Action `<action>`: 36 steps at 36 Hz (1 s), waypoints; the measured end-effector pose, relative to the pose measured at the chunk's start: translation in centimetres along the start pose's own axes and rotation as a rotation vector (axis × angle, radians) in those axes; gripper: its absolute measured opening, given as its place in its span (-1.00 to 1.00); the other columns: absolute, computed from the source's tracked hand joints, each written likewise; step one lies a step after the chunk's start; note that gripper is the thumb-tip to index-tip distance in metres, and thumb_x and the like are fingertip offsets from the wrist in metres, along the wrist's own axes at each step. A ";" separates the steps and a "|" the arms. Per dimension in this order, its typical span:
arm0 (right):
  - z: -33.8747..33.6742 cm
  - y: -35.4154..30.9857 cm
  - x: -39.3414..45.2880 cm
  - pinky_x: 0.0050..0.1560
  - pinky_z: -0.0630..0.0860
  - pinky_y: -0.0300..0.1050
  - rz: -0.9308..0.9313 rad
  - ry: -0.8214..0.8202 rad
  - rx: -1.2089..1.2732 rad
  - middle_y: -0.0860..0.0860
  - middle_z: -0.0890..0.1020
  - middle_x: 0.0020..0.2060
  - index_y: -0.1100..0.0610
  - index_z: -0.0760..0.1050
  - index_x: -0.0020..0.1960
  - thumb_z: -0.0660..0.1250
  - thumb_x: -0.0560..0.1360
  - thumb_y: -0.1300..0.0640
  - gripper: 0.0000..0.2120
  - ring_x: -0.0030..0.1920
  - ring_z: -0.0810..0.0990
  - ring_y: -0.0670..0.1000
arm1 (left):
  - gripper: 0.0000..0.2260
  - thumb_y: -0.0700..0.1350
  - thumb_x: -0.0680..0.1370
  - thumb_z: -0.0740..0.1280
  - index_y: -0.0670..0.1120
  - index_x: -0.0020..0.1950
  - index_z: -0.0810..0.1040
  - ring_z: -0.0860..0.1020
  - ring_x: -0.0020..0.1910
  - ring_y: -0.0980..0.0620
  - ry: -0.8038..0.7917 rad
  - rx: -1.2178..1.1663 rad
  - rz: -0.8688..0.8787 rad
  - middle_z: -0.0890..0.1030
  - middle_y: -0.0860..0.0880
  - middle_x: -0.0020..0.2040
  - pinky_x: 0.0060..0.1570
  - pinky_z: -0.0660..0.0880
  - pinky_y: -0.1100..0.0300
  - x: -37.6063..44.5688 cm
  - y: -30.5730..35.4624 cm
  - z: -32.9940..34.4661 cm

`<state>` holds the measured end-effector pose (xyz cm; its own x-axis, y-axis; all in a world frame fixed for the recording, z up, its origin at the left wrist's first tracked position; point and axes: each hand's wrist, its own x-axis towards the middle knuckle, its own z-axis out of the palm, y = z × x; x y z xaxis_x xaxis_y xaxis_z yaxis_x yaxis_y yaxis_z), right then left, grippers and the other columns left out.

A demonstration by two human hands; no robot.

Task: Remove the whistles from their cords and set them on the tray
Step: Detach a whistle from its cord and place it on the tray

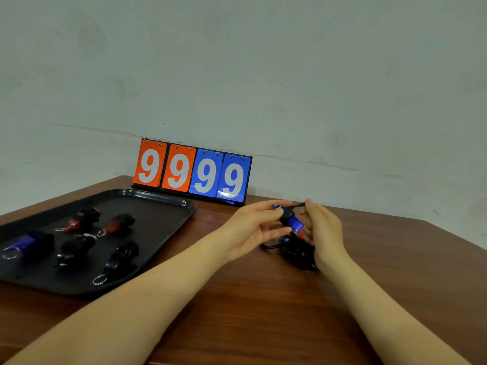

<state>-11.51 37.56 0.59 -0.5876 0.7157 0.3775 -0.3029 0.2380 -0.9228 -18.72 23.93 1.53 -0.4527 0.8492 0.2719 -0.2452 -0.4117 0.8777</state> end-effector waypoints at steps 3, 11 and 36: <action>0.2 0.3 -0.1 -0.37 0.25 -0.19 0.001 -0.033 -0.022 -0.05 0.39 -0.52 0.08 0.49 -0.31 0.23 0.60 0.03 -0.67 -0.48 0.30 -0.07 | -0.80 -0.30 0.61 0.20 -0.19 0.13 0.59 0.65 0.00 -0.05 0.009 -0.069 0.008 0.67 -0.16 -0.01 -0.05 0.62 0.18 0.0 -0.1 0.2; 0.5 1.3 -0.5 -0.35 0.31 -0.21 -0.258 -0.302 -0.557 -0.10 0.41 -0.53 0.09 0.44 -0.36 0.11 0.64 0.03 -0.58 -0.46 0.36 -0.13 | -0.81 -0.29 0.59 0.25 -0.13 0.10 0.62 0.63 -0.08 0.02 0.192 -0.140 0.153 0.67 -0.11 -0.03 -0.06 0.60 0.24 0.6 0.4 -0.8; 0.3 0.8 -0.2 -0.42 0.29 -0.36 -0.305 -0.238 -0.431 -0.06 0.42 -0.49 0.11 0.53 -0.24 0.17 0.63 0.10 -0.70 -0.48 0.36 -0.15 | -0.81 -0.20 0.60 0.27 0.04 0.13 0.57 0.57 -0.10 0.19 0.159 1.049 0.127 0.58 0.05 0.00 -0.20 0.49 0.42 1.0 0.2 -2.6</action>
<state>-11.83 37.43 -0.25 -0.6894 0.4175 0.5919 -0.1815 0.6915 -0.6992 -21.44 23.78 0.98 -0.5483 0.7361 0.3969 0.6376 0.0609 0.7679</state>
